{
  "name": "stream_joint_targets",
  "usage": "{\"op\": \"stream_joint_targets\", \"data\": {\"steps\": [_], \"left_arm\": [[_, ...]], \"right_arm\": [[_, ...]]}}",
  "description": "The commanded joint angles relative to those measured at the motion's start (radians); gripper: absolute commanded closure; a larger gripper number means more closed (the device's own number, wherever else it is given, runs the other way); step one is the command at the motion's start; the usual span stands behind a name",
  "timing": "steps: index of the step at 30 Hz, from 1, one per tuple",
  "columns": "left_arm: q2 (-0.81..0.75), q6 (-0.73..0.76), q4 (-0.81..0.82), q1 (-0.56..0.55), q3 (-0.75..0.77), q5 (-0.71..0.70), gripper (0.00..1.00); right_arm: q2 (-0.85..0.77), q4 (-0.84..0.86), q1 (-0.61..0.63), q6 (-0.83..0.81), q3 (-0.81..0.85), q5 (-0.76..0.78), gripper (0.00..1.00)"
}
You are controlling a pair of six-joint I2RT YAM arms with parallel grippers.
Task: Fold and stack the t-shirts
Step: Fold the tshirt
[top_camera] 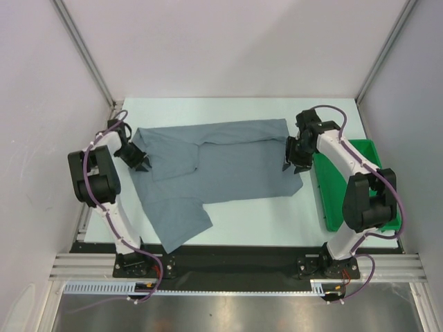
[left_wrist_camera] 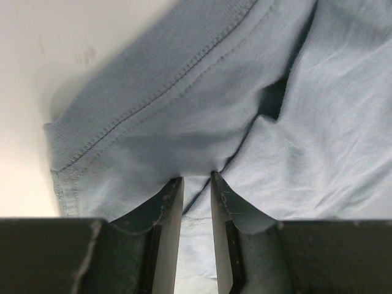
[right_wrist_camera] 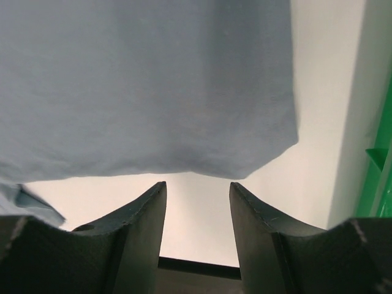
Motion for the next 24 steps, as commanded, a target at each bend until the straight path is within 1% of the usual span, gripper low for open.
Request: {"op": "stream_joint_targets", "data": {"steps": [1, 2, 4, 5, 8, 11, 13, 17, 19, 22, 24], "left_arm": [[0.076, 0.089, 0.039, 0.047, 0.083, -0.091, 0.71], [0.099, 0.101, 0.025, 0.049, 0.131, -0.095, 0.71], [0.110, 0.135, 0.014, 0.047, 0.173, -0.088, 0.71], [0.110, 0.143, 0.014, 0.049, 0.196, -0.083, 0.70], [0.081, 0.164, 0.026, 0.047, 0.196, -0.048, 0.66], [0.002, 0.167, 0.065, 0.043, 0.154, -0.006, 0.62], [-0.073, 0.161, 0.079, 0.035, 0.100, 0.004, 0.58], [-0.191, 0.146, 0.112, 0.018, -0.001, 0.012, 0.57], [-0.225, 0.140, 0.114, 0.014, -0.052, 0.018, 0.57], [-0.279, 0.140, 0.112, 0.012, -0.106, 0.026, 0.58], [-0.317, 0.143, 0.117, 0.008, -0.132, 0.031, 0.58]], "right_arm": [[0.004, -0.005, -0.005, -0.008, -0.032, 0.003, 0.49], [0.001, 0.005, -0.006, -0.008, -0.059, -0.001, 0.49], [0.000, 0.014, -0.006, 0.000, -0.088, -0.018, 0.51], [-0.007, 0.031, -0.006, 0.003, -0.126, -0.024, 0.54], [-0.020, 0.062, -0.005, 0.025, -0.185, -0.043, 0.56], [-0.036, 0.093, -0.003, 0.054, -0.234, -0.049, 0.59], [-0.053, 0.110, -0.003, 0.067, -0.265, -0.061, 0.59], [-0.057, 0.203, -0.003, 0.117, -0.322, -0.109, 0.57], [-0.039, 0.218, -0.003, 0.146, -0.338, -0.101, 0.56], [-0.042, 0.257, -0.005, 0.175, -0.361, -0.102, 0.57], [-0.045, 0.289, -0.005, 0.186, -0.372, -0.092, 0.59]]}}
